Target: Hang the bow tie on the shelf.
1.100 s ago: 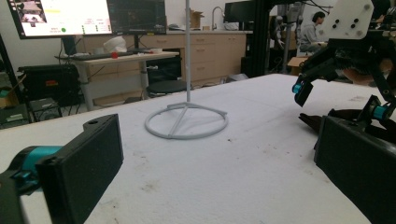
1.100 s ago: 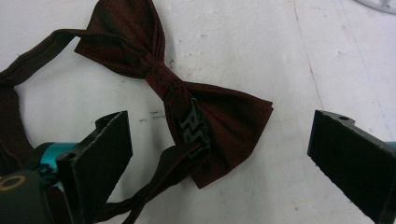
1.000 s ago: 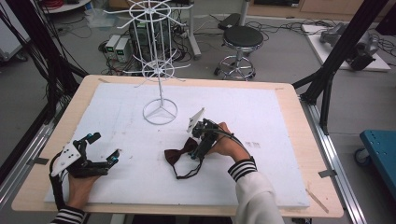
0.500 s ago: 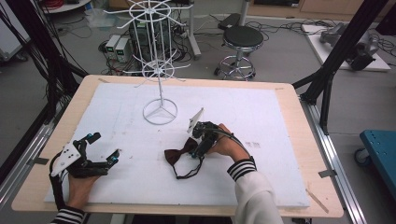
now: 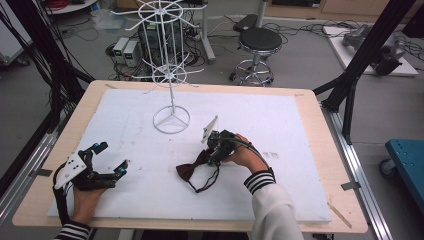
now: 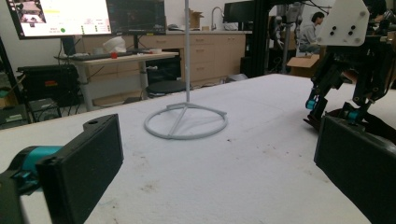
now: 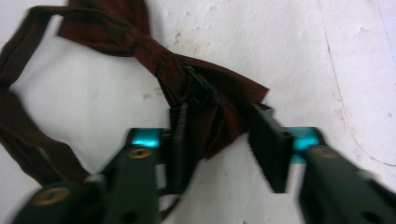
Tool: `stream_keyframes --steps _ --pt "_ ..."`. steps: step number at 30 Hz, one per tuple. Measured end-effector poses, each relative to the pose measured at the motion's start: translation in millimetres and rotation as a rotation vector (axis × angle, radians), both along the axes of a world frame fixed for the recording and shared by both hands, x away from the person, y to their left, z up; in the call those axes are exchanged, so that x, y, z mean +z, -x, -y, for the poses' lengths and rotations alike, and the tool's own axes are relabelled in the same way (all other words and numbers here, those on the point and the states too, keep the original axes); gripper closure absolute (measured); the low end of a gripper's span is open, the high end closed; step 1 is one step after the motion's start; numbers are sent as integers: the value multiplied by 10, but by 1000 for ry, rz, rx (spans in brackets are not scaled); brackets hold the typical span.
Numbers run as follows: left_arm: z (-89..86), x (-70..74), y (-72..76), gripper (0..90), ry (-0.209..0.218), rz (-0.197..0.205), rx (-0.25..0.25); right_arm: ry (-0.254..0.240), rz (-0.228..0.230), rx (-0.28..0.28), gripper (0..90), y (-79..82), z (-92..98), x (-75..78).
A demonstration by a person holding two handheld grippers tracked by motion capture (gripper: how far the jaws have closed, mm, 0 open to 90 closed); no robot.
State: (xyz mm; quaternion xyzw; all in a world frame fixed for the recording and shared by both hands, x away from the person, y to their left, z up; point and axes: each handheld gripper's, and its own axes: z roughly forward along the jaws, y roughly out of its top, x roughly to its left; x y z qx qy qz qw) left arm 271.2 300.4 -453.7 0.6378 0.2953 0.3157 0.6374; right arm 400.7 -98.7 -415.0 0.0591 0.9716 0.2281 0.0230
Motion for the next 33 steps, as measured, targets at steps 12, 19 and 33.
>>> stream_keyframes --steps 12,19,33 --pt "1 0 0 17 4 0 0 14 -3 -16 856 21 -4 35" --pt "-1 0 -2 17 4 0 2 -39 -24 -21 856 14 -3 44" --pt "-1 5 1 17 5 1 -4 -170 10 -80 855 30 119 233"
